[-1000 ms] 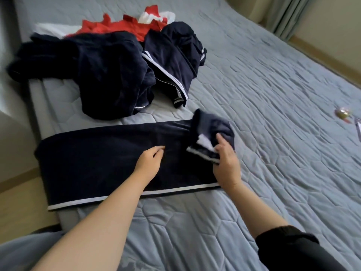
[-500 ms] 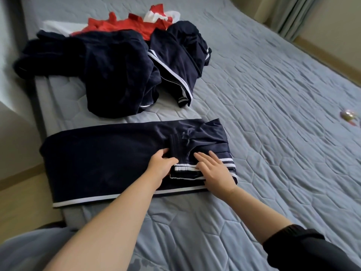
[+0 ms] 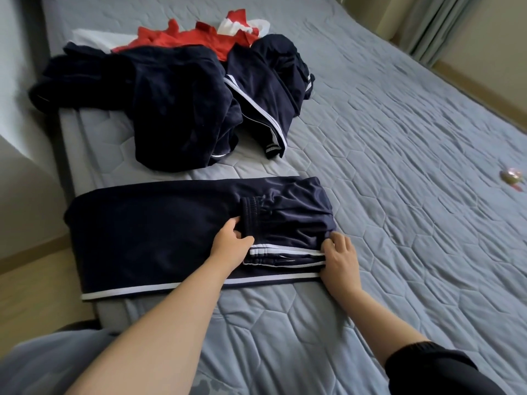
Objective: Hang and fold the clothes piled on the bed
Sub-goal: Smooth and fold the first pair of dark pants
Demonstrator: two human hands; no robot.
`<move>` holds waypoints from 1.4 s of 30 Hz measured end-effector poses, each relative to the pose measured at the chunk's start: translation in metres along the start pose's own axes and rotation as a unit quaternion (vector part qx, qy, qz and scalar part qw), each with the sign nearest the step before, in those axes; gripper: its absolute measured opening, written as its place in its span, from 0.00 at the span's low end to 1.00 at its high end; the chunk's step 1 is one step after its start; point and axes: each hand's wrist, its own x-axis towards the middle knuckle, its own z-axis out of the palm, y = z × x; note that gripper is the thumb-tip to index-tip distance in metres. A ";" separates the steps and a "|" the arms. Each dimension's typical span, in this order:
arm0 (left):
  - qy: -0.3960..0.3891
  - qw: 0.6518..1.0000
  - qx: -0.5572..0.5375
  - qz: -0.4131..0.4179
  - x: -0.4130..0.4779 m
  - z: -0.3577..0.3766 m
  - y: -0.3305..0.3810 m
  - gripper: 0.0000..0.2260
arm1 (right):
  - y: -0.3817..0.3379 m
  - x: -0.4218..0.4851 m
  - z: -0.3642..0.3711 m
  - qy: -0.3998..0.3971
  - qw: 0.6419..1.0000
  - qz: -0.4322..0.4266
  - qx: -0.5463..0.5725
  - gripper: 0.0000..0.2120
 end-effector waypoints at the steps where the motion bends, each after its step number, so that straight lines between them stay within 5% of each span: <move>1: -0.004 1.000 0.003 0.000 0.000 0.000 0.000 0.25 | 0.001 -0.003 -0.001 0.005 1.000 0.004 -0.002 0.18; 7: -0.008 1.000 -0.001 0.000 0.000 0.001 0.001 0.26 | -0.003 0.002 0.007 -0.018 0.997 0.073 0.010 0.14; 13: 0.000 1.000 0.016 -0.007 0.001 0.001 0.000 0.24 | -0.007 -0.014 -0.007 -0.089 0.995 0.005 0.041 0.21; 19: -0.006 0.999 0.041 0.000 0.002 0.003 -0.001 0.24 | -0.049 0.028 -0.030 0.136 0.978 -0.007 0.157 0.17; 21: -0.005 0.998 0.057 -0.002 0.002 0.004 -0.001 0.25 | -0.072 0.050 -0.017 0.057 0.991 -0.054 0.111 0.19; 23: -0.007 0.997 0.074 -0.002 0.002 0.004 -0.001 0.25 | -0.073 0.066 0.004 -0.112 0.987 -0.110 -0.019 0.26; 26: -0.008 0.994 0.104 -0.016 -0.004 0.007 0.002 0.26 | -0.030 0.084 0.022 -0.228 0.967 0.026 -0.111 0.30; 30: 0.036 0.987 0.156 0.016 -0.010 0.013 0.007 0.27 | 0.014 0.090 0.014 -0.161 0.942 0.292 0.044 0.31; 33: 0.067 0.988 0.140 0.019 -0.007 0.012 0.008 0.22 | 0.022 0.085 0.004 -0.125 0.908 0.340 0.208 0.21; 36: 0.027 0.993 0.116 0.009 0.000 0.016 0.012 0.18 | 0.026 0.077 -0.005 -0.170 0.795 0.408 0.415 0.19; 37: 0.005 0.993 0.115 0.012 0.000 0.018 0.015 0.18 | 0.027 0.074 -0.008 -0.189 0.786 0.412 0.421 0.18; 42: 0.015 0.984 0.169 0.052 -0.008 0.021 0.021 0.24 | 0.031 0.080 -0.023 -0.143 0.831 0.385 0.375 0.07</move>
